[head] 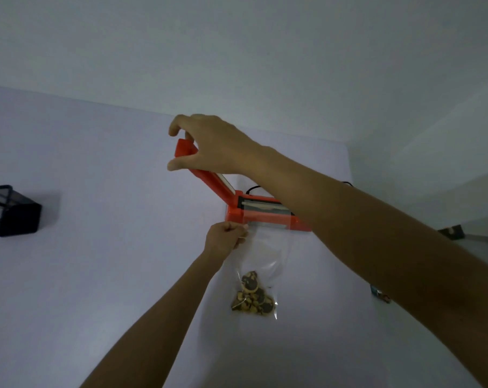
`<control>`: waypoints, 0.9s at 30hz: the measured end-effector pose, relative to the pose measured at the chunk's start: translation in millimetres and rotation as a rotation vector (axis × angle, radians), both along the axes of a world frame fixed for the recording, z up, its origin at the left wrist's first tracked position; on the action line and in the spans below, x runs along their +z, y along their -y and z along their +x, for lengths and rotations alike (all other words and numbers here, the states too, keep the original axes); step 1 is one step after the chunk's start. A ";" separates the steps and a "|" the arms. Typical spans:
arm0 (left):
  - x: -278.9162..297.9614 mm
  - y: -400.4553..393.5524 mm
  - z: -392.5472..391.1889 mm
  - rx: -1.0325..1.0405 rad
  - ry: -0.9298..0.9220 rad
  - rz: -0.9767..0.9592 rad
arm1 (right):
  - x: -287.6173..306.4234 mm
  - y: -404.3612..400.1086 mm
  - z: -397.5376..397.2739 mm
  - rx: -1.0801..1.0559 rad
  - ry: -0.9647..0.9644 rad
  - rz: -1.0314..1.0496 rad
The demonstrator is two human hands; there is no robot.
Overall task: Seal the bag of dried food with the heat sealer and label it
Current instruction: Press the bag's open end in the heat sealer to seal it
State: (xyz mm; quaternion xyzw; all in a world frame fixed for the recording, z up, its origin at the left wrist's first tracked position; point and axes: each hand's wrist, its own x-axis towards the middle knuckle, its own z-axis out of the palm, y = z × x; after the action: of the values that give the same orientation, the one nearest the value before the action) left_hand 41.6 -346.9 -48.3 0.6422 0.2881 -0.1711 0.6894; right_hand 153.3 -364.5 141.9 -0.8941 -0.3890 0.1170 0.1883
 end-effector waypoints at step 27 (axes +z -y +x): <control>15.3 -32.3 41.9 -0.527 0.481 0.364 | -174.2 179.3 -94.4 -1.091 -1.317 0.855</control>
State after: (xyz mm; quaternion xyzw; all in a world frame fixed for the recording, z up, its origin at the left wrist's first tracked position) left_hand 83.6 -314.6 -33.0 0.8276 -0.0308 -0.1330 0.5445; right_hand 58.9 -543.8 -32.3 -0.5625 0.2558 0.3407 0.7086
